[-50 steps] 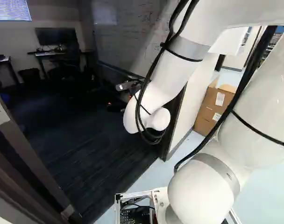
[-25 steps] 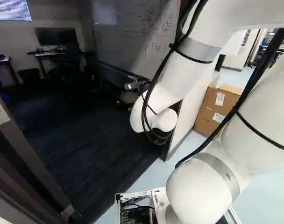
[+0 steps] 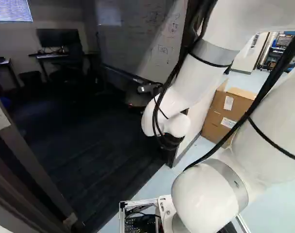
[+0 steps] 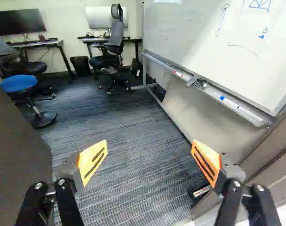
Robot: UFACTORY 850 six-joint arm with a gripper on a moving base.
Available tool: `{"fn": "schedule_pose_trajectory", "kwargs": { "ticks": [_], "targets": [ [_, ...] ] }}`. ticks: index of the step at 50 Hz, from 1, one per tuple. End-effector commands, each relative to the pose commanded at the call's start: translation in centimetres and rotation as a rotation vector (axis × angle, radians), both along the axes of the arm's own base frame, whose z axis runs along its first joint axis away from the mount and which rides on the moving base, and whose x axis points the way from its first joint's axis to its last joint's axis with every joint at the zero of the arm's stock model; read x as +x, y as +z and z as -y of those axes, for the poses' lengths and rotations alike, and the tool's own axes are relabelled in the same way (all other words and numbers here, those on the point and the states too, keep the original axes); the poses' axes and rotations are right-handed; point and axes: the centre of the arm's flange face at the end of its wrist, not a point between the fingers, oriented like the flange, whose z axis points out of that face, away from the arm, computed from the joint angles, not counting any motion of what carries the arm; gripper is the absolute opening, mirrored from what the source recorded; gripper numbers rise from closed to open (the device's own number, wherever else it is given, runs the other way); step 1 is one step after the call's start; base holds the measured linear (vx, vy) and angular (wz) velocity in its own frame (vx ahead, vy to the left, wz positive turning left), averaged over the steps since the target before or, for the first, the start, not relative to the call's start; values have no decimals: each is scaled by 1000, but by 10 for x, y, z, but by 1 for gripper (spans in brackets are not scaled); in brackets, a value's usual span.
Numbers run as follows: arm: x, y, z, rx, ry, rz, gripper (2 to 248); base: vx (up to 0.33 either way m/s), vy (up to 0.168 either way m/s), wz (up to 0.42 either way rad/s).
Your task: Open the door and move inside
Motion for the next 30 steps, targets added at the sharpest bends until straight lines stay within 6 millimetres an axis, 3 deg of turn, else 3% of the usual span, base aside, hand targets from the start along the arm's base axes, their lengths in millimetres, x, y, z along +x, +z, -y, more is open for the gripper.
{"fn": "schedule_pose_trajectory", "kwargs": {
  "ticks": [30],
  "targets": [
    [-1, -1, 31, 0, -97, 2, 247, 0, 0, 0]
  ]
}}
